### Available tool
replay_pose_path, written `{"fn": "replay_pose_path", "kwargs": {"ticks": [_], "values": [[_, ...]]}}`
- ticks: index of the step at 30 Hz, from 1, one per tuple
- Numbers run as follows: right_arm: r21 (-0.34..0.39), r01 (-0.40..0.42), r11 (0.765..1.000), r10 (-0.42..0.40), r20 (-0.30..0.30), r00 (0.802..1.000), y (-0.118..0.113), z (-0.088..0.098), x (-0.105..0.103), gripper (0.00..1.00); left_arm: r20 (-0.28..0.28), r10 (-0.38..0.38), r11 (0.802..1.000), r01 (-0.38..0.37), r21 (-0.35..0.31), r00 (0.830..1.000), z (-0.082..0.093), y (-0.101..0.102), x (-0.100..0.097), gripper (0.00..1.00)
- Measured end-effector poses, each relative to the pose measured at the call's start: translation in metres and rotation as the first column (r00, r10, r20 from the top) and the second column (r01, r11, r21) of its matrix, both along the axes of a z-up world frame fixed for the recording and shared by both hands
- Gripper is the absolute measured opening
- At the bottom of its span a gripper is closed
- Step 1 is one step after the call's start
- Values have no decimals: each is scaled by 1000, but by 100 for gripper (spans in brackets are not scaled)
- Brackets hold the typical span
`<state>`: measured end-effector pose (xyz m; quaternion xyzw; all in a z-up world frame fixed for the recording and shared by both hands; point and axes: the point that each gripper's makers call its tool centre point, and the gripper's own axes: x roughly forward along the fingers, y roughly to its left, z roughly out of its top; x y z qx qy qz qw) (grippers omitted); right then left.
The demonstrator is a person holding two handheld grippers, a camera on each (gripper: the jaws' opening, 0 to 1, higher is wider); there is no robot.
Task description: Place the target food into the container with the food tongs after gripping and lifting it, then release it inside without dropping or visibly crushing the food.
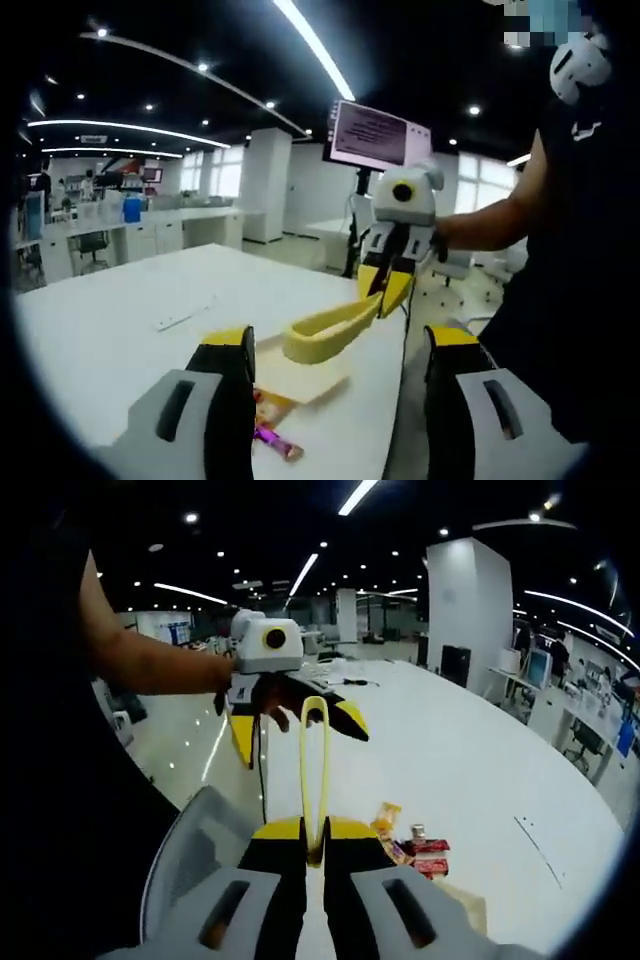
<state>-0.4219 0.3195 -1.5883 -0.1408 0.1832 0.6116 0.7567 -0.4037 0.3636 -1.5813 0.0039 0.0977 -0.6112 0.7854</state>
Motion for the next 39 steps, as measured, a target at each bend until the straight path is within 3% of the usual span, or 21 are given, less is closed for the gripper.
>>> {"fn": "replay_pose_path", "kwargs": {"ticks": [6,12,15,20,26,31,33,34,36,38,39], "values": [[20,-25,999,25,-14,1000,20,-5,-14,3,-23,-43,999,43,0,999,-2,5,-12,47],[63,-44,997,47,-43,998,37,0,-18,3,-61,-109,992,105,-70,992,5,5,-22,40],[62,-72,995,75,-50,996,48,-1,-20,3,-62,-138,989,134,-67,988,2,5,-25,39],[63,-103,993,106,-44,993,62,-1,-20,3,-52,-150,987,146,-66,987,3,9,-25,28],[66,-111,992,114,-41,993,68,2,-17,3,-55,-146,986,141,-90,988,5,18,-23,25],[71,-134,988,138,-50,989,70,3,-16,4,-44,-165,982,160,-102,985,8,19,-25,17],[79,-140,987,144,-45,989,71,4,-16,7,-49,-165,980,159,-119,985,10,21,-24,17],[89,-160,983,161,0,987,72,7,-15,10,-50,-167,979,159,-131,985,12,22,-24,18],[111,-138,984,143,-34,989,71,10,-15,14,-51,-171,977,163,-135,984,13,22,-24,18],[95,-128,987,127,22,992,69,8,-8,21,-51,-164,980,157,-127,985,13,21,-23,19],[99,-125,987,125,10,992,68,8,-9,22,-48,-159,981,152,-123,986,12,21,-21,19]]}}
